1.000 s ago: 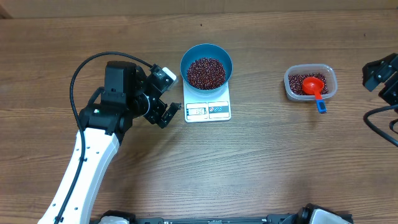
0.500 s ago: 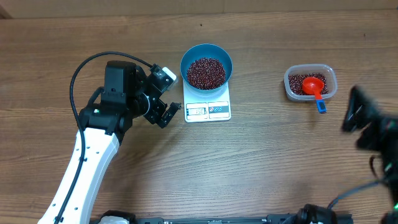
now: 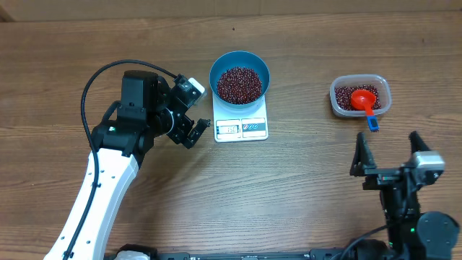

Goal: Scoop item into bowl and weigh 150g on scale

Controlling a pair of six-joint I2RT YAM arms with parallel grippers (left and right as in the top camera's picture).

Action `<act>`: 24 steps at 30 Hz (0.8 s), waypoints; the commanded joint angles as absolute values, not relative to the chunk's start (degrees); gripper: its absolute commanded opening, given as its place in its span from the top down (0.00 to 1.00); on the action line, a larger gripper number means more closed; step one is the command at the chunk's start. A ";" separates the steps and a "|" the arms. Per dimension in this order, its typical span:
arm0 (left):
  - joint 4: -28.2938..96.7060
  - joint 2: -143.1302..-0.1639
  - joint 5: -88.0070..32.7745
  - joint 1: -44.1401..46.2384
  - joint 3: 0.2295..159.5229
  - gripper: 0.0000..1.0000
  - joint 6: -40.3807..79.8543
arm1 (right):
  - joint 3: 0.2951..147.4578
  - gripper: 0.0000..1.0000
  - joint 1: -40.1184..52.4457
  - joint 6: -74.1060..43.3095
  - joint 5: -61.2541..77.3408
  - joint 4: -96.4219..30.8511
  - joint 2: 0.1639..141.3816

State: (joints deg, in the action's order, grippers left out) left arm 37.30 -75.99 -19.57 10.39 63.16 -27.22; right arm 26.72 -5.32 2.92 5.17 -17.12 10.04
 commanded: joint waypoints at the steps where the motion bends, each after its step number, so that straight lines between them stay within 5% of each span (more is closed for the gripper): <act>1: 37.26 -76.25 -20.56 10.17 64.34 0.01 -27.86 | 20.93 0.00 -4.45 4.60 3.88 -12.78 6.59; 24: 37.26 -76.25 -20.56 10.17 64.34 0.00 -27.88 | 0.47 0.00 -2.79 4.58 3.99 6.35 0.12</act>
